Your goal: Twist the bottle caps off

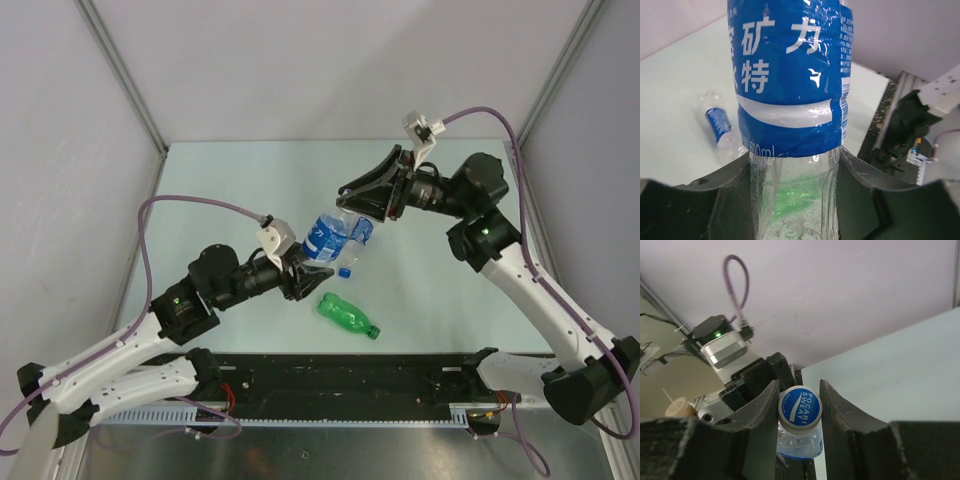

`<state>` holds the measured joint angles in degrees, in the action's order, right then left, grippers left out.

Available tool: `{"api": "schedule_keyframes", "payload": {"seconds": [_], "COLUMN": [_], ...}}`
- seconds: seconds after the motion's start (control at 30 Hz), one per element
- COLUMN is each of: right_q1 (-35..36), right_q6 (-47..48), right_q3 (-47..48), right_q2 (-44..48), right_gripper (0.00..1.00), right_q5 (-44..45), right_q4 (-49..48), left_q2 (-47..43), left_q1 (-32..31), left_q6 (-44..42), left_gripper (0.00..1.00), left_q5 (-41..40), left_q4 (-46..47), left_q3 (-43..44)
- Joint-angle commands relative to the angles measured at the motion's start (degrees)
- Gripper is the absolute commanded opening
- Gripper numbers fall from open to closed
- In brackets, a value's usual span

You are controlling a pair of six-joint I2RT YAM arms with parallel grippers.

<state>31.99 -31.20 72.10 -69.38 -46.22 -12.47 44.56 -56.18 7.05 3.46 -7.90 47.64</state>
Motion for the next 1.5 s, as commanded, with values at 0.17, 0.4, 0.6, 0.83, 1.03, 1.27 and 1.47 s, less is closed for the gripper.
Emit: {"api": "schedule_keyframes", "payload": {"seconds": [0.17,0.4,0.6,0.83,1.03,1.27,1.47], "right_q1": [-2.2,-2.7,-2.8,-5.1,-11.8,-13.8,-13.8], "right_q6": [-1.5,-6.4,-8.0,-6.7,-5.4,-1.0,3.4], "right_q3": [-1.4,-1.5,-1.5,-1.6,-4.6,-14.2,-25.8], "right_q2": [6.3,6.7,6.7,6.7,7.2,7.9,8.9], "right_gripper": [0.00,0.00,0.00,0.00,0.00,0.00,0.00], "right_q5": [-9.3,-16.7,-17.6,-11.2,-0.2,6.4,14.7], "right_q4": [-12.4,-20.8,-23.6,-17.9,-8.3,-2.3,1.2], "left_q2": [-0.2,-0.6,0.3,1.6,0.8,-0.8,-1.0], "left_q1": [2.8,6.6,7.2,7.4,9.8,10.8,11.4], "left_q6": [2.0,7.9,8.9,9.0,9.1,8.7,7.5], "left_gripper": [0.00,0.00,0.00,0.00,0.00,0.00,0.00], "left_q5": [28.9,43.2,47.5,47.4,47.4,41.7,37.1], "left_q4": [11.5,22.4,23.6,23.8,22.8,21.5,19.5], "left_q3": [-1.9,-4.3,-3.2,-3.3,-4.1,-5.7,-6.3]}}
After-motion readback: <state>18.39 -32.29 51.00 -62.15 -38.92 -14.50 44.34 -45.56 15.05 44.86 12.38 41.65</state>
